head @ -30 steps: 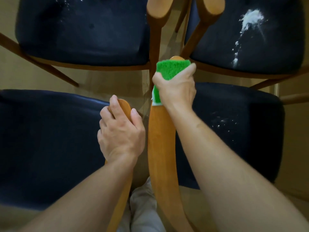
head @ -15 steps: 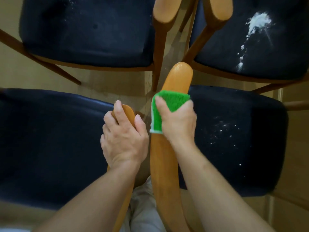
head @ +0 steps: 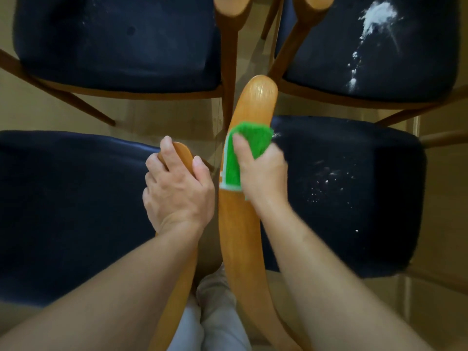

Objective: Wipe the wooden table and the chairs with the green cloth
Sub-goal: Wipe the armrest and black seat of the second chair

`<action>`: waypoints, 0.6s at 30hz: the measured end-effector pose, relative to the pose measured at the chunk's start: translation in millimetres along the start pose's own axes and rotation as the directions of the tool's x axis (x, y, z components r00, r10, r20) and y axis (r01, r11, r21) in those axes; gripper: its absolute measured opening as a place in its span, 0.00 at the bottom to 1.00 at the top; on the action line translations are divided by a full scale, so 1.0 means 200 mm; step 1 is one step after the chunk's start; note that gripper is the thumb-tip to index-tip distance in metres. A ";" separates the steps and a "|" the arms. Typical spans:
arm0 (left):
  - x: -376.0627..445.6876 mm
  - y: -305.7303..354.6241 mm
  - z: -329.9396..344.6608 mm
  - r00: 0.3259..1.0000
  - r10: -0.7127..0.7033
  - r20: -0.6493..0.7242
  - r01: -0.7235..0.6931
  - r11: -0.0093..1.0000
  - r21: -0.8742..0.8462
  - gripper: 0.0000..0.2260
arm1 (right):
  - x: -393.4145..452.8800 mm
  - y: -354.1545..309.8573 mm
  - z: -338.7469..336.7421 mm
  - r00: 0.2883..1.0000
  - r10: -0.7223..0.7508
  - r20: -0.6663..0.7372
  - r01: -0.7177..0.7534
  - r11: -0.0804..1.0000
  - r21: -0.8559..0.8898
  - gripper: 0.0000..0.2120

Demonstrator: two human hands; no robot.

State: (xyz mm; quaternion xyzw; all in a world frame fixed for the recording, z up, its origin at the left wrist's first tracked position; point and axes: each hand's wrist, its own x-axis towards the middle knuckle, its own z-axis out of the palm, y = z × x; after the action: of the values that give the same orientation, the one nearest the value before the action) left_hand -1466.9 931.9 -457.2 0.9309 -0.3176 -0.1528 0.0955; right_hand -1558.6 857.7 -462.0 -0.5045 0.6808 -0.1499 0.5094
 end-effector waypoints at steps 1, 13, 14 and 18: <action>0.00 0.00 0.00 1.000 0.002 -0.001 -0.002 1.000 0.002 0.26 | -0.10 0.07 -0.01 0.999 0.025 0.039 -0.025 1.000 -0.005 0.18; 0.01 -0.01 0.01 1.000 0.007 -0.017 -0.007 1.000 0.006 0.26 | 0.08 -0.07 0.02 0.999 -0.035 -0.031 0.035 0.999 0.008 0.20; 0.01 -0.01 0.01 1.000 0.012 -0.019 -0.012 1.000 0.005 0.26 | 0.17 -0.14 0.02 0.996 -0.049 -0.071 0.051 0.998 0.028 0.20; 0.00 -0.01 0.02 0.999 0.021 -0.026 -0.021 1.000 0.004 0.26 | 0.41 -0.33 0.00 0.980 -0.132 -0.150 0.130 0.991 -0.022 0.13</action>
State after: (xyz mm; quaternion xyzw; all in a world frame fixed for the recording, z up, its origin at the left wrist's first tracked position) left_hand -1466.2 932.8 -461.8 0.9295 -0.3266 -0.1392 0.0995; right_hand -1521.6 758.8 -458.6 -0.5386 0.6837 -0.2165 0.4423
